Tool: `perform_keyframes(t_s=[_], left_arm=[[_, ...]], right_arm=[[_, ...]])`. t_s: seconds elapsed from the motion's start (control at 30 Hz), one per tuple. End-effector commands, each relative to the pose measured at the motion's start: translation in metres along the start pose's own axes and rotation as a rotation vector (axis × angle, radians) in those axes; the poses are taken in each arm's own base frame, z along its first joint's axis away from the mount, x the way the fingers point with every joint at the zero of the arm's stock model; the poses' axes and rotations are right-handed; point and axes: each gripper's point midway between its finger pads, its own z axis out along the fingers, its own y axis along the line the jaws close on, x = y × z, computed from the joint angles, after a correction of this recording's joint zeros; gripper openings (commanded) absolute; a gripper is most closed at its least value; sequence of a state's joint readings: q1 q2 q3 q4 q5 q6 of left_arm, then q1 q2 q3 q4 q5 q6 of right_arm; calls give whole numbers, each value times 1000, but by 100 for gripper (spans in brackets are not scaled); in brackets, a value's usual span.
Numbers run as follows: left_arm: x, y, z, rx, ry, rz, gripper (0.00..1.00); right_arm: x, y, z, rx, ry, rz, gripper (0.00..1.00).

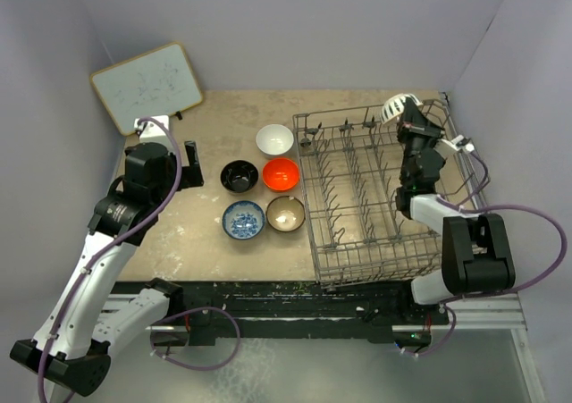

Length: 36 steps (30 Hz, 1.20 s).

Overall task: Load the bowls into the dish rack
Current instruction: Adjust the bowl in the dish rack.

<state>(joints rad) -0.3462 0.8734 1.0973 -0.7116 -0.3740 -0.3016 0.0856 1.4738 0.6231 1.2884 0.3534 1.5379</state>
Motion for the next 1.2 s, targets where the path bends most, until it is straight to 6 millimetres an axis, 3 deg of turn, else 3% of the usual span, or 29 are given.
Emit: perform_keyframes(t_s=[0.0, 0.23, 0.37, 0.67, 0.83, 1.17], left_arm=[[-9, 3, -3, -14, -53, 8, 99], [-5, 7, -3, -33, -53, 25, 99], [-4, 6, -1, -33, -58, 30, 99], [-5, 5, -1, -36, -62, 37, 99], [-4, 4, 0, -30, -59, 38, 99], [-4, 4, 0, -28, -63, 37, 99]], right_arm=[[-4, 24, 11, -57, 30, -13, 0], [3, -3, 24, -35, 57, -10, 0], [8, -34, 30, -8, 68, 6, 0], [10, -83, 23, 43, 75, 94, 0], [8, -79, 20, 25, 75, 112, 0], [6, -37, 31, -89, 65, 186, 0]])
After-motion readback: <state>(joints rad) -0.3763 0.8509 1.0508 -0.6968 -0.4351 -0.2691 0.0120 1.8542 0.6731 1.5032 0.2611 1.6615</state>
